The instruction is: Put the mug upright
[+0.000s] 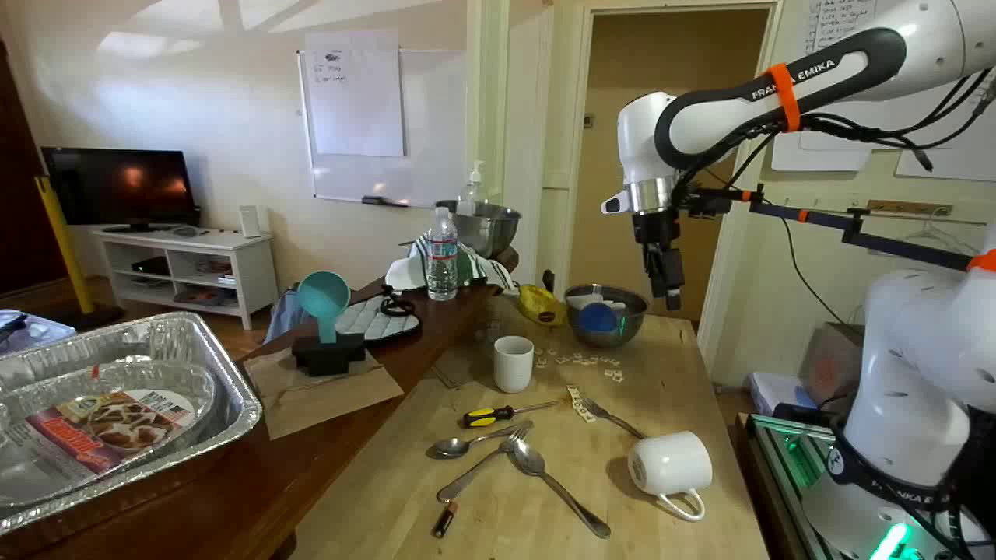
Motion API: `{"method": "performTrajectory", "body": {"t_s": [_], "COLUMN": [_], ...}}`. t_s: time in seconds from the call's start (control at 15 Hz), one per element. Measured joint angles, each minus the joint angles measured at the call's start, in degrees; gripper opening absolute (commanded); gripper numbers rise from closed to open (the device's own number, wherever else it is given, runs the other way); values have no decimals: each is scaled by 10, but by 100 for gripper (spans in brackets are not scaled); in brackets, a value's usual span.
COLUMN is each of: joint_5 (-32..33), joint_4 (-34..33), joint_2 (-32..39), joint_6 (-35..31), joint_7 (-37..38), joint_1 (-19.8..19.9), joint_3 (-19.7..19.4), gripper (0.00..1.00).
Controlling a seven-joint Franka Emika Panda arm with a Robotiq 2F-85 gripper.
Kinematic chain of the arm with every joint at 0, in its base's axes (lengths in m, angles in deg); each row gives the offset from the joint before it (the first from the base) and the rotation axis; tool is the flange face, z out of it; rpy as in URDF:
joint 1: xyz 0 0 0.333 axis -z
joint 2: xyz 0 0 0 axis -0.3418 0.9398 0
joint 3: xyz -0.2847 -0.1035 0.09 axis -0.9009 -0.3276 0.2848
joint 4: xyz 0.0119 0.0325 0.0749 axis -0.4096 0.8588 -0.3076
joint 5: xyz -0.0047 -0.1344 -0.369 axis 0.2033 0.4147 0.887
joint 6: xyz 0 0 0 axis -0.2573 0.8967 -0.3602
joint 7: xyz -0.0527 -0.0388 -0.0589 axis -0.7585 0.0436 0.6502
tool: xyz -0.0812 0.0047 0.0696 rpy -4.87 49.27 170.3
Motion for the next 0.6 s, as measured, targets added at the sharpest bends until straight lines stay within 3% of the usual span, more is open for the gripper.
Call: {"method": "performTrajectory", "body": {"t_s": [0.6], "joint_5": [-16], "joint_4": [4], "joint_2": [0], "joint_6": [0], "joint_7": [27], "joint_1": [4], "joint_3": [4], "gripper": [100]}}
